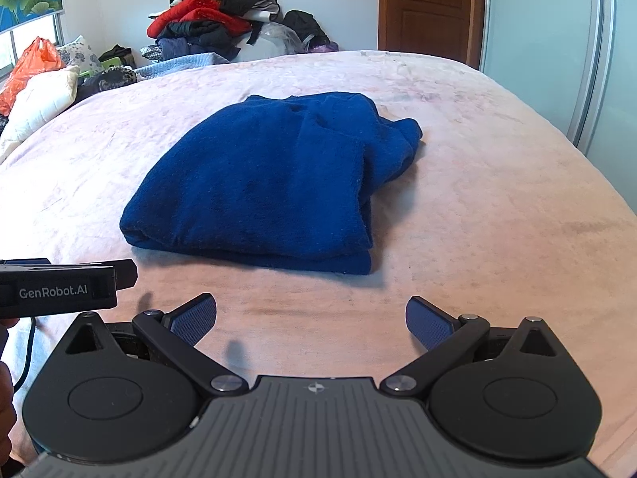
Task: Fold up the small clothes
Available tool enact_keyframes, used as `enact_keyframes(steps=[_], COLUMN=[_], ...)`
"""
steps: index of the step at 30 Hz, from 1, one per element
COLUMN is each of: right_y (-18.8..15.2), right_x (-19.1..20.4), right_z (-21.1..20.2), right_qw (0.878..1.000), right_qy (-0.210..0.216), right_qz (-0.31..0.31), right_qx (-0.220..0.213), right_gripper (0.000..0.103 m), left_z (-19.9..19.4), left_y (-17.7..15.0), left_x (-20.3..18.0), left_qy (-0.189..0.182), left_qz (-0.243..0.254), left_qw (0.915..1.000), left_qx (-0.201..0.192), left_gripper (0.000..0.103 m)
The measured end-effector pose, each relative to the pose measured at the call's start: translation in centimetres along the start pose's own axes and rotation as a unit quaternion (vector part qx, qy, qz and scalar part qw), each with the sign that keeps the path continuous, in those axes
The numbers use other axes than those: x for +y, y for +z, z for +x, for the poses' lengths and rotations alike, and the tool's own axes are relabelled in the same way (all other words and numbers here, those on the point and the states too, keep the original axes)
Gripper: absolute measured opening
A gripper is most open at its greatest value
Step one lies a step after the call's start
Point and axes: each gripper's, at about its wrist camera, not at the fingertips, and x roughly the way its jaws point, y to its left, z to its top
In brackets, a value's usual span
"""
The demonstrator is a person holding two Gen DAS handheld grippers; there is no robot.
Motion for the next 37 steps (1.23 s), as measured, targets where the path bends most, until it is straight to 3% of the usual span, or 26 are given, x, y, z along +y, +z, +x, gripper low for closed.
enact_keyframes(steps=[26,37], right_y=[-0.2,-0.15], right_x=[0.04,-0.2], right_z=[0.03,0.0], right_qw=[1.0,1.0], right_qy=[0.004,0.011], right_qz=[0.001,0.008], right_qx=[-0.002,-0.003], right_gripper=[0.102,0.102], left_z=[0.24,-0.21], left_y=[-0.23,-0.11], left_x=[-0.13,-0.38], left_qy=[0.005,-0.002], left_qz=[0.005,0.015], left_qw=[1.0,0.9997], left_qx=[0.005,-0.019], left_gripper=[0.103,0.103])
